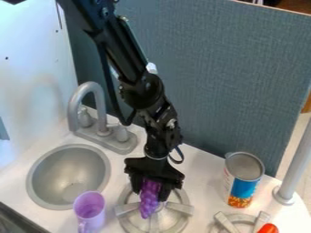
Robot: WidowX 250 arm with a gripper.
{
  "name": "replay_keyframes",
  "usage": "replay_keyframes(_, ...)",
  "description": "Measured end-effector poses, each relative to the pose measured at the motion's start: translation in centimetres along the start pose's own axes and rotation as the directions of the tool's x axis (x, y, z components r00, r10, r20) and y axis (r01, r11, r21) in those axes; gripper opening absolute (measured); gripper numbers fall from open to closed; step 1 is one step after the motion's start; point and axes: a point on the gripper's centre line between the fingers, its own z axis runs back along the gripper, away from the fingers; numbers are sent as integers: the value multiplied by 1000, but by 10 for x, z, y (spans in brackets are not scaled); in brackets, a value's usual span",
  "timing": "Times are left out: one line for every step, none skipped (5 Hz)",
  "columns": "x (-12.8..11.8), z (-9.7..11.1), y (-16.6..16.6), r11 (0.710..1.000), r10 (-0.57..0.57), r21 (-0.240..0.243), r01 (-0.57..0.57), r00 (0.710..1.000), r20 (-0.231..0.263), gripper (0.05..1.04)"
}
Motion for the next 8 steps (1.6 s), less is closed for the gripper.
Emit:
replay_keyframes(-8, 2, 2, 1000, -17, -4, 17, 1000, -12, 786)
replay_keyframes(-11, 2, 2, 1000, -30, -7, 30, 999, -15, 786)
replay_keyframes(-17, 20, -2, 999, -45, 1, 45, 998, 46, 786)
replay_keyframes(-30, 24, -32, 991, -133, -11, 134, 989, 66, 786)
replay_keyframes(-43, 25, -49, 984, -178, -12, 179, 983, 48, 786)
replay_keyframes(-59, 14, -61, 971, -237, -19, 237, 971, 1, 786)
replay_keyframes(-68, 4, -63, 966, -258, -41, 257, 966, -32, 786)
replay_keyframes(-76, -10, -67, 959, -284, -28, 282, 958, -50, 785)
